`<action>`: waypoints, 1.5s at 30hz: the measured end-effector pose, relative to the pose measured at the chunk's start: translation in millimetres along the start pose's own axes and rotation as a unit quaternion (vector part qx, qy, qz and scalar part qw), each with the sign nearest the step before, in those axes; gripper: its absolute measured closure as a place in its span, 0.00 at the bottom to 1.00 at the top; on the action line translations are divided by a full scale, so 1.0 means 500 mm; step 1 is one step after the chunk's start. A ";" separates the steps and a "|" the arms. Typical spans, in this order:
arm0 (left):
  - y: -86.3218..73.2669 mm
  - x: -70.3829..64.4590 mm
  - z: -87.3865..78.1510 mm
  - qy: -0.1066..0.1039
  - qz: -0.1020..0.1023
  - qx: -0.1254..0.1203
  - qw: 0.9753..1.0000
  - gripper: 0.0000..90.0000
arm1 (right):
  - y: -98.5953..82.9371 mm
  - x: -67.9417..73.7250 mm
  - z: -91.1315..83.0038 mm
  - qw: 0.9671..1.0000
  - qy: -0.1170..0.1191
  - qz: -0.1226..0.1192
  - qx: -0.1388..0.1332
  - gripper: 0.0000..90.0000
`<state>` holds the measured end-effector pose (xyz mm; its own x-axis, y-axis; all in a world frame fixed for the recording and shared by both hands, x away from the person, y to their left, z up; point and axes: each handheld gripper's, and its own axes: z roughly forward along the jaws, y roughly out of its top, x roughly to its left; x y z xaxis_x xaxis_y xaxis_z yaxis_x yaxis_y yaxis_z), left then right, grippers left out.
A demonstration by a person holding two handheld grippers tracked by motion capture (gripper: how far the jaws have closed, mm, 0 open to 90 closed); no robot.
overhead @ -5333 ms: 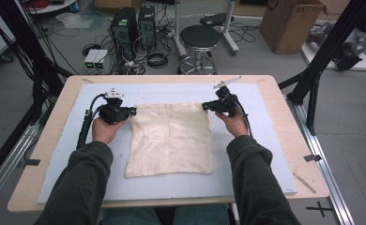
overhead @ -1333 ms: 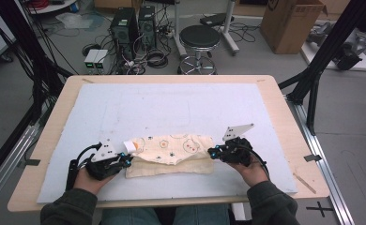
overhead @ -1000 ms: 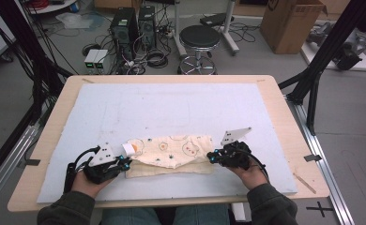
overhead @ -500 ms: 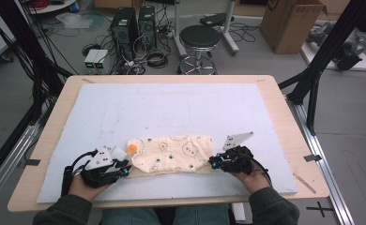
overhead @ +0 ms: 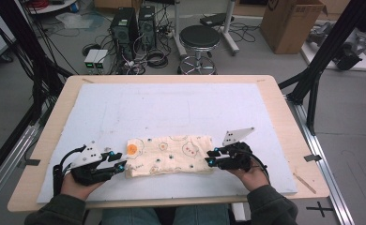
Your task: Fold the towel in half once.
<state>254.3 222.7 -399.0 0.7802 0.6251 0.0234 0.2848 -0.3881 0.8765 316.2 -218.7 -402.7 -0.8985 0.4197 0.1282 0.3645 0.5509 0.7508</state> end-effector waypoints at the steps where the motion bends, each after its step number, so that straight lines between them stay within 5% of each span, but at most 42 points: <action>1: 0.003 0.000 0.005 -0.002 0.001 0.001 1.000 0.71 | 0.001 -0.002 0.004 1.000 0.000 0.001 0.001 0.77; 11: -0.019 -0.011 0.087 -0.020 -0.003 0.056 0.998 0.79 | -0.011 -0.017 0.037 1.000 -0.004 0.018 0.022 0.77; 21: -0.039 -0.001 0.104 -0.021 -0.008 0.099 0.995 0.77 | -0.040 -0.019 0.051 0.999 -0.008 0.022 0.041 0.75; 32: -0.041 0.001 0.100 -0.027 -0.014 0.094 0.995 0.74 | -0.047 -0.012 0.050 0.999 -0.011 0.005 0.037 0.67; 37: -0.016 0.010 0.081 -0.026 -0.023 0.060 0.998 0.71 | -0.028 -0.012 0.034 1.000 -0.010 0.005 0.017 0.65; 40: 0.005 0.031 0.082 -0.017 -0.035 0.045 0.998 0.72 | 0.000 -0.027 0.027 1.000 -0.022 0.007 0.008 0.69; 45: 0.035 0.055 0.120 0.002 -0.048 0.035 0.998 0.88 | 0.050 -0.067 0.042 0.999 -0.047 0.026 -0.006 0.86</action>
<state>314.1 192.3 -411.7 0.7450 0.6645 -0.0580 0.3969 -0.3717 0.8393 360.4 -203.7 -401.6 -0.8519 0.5128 0.1060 0.4061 0.5192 0.7520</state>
